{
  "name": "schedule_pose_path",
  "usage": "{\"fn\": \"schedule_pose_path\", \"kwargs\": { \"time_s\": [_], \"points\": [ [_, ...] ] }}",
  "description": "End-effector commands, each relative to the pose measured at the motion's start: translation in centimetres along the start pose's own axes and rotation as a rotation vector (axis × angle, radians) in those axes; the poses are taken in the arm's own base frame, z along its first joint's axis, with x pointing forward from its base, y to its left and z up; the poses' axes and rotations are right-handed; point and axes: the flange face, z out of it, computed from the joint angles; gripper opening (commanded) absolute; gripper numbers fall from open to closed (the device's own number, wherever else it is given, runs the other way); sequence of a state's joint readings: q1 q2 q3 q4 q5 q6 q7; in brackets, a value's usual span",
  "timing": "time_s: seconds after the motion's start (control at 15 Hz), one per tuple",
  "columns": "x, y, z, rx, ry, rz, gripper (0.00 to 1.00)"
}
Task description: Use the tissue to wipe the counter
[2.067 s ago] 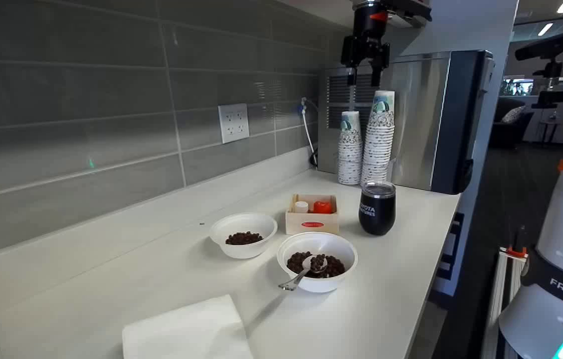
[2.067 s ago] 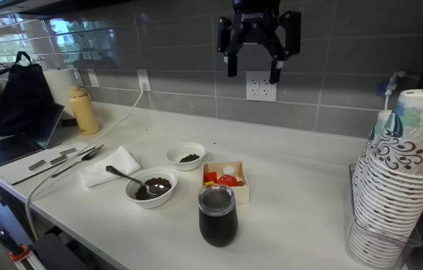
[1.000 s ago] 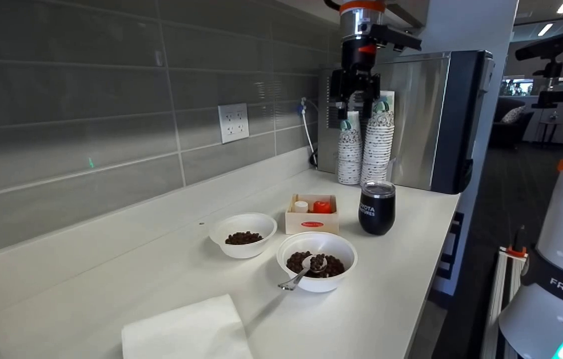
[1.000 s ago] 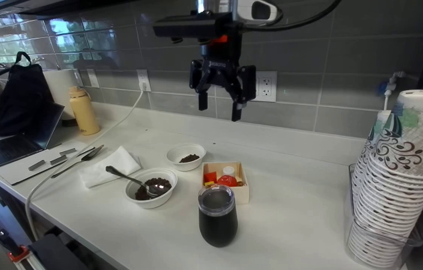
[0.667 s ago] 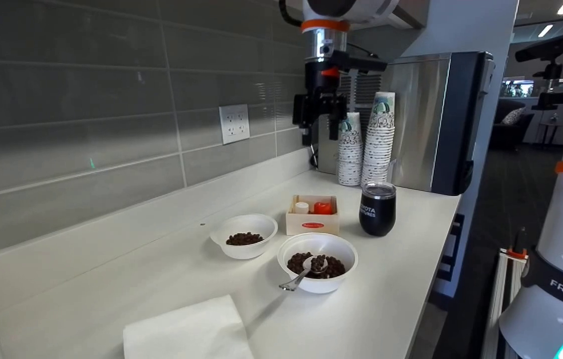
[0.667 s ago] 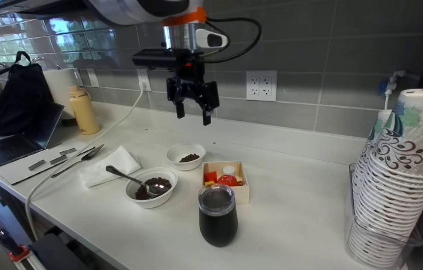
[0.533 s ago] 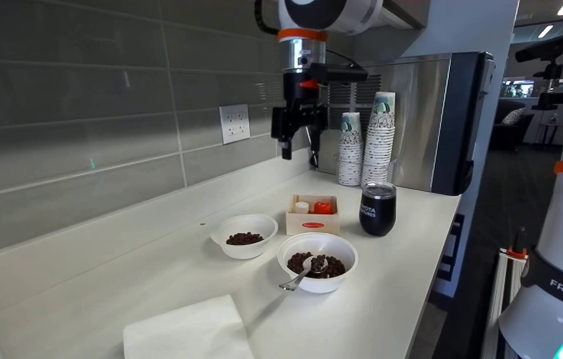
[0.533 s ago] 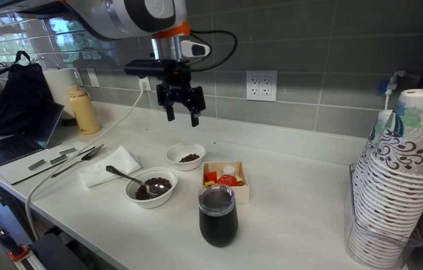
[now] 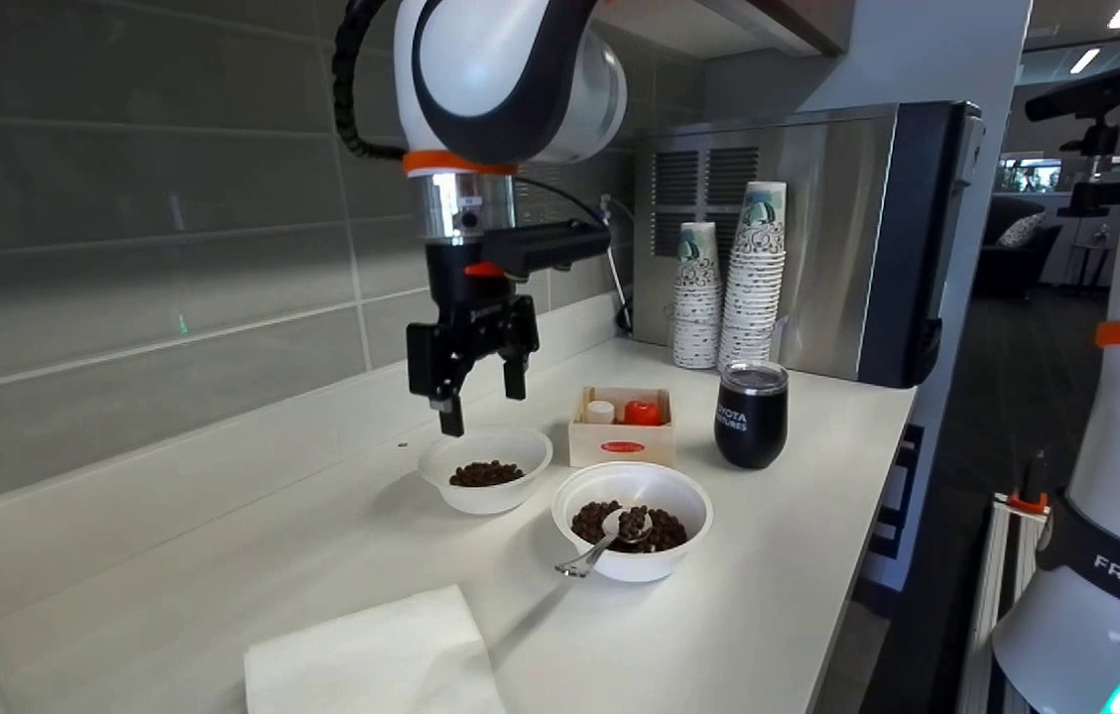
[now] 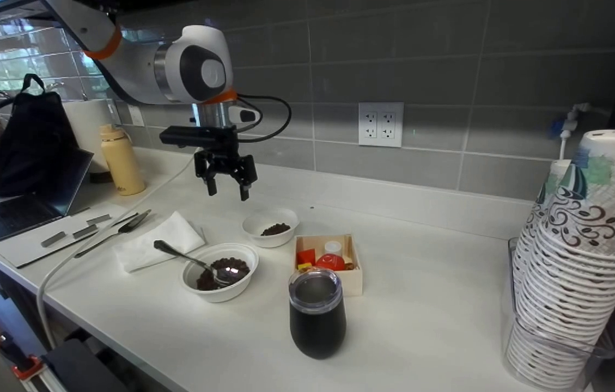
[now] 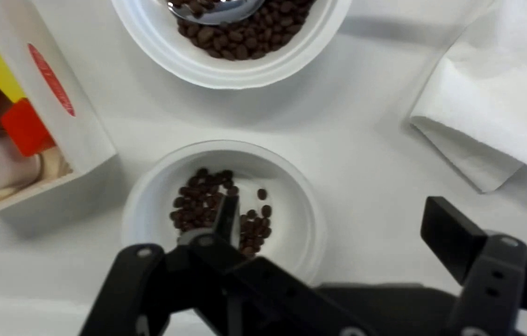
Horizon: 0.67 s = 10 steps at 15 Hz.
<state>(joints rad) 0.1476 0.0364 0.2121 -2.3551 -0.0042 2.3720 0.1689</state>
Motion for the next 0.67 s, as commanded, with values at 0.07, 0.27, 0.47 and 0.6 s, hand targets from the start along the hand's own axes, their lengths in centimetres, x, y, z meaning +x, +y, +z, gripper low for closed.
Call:
{"fn": "schedule_pose_path", "kwargs": {
  "time_s": [0.07, 0.27, 0.47, 0.6],
  "points": [
    [2.2, -6.3, 4.2, 0.032, -0.05, -0.143, 1.0],
    [1.1, -10.4, 6.6, 0.017, -0.083, -0.244, 1.0],
    [0.4, -13.3, 8.9, -0.009, -0.1, -0.328, 1.0],
    [0.2, -14.6, 10.4, -0.007, -0.136, -0.364, 1.0]
  ]
}}
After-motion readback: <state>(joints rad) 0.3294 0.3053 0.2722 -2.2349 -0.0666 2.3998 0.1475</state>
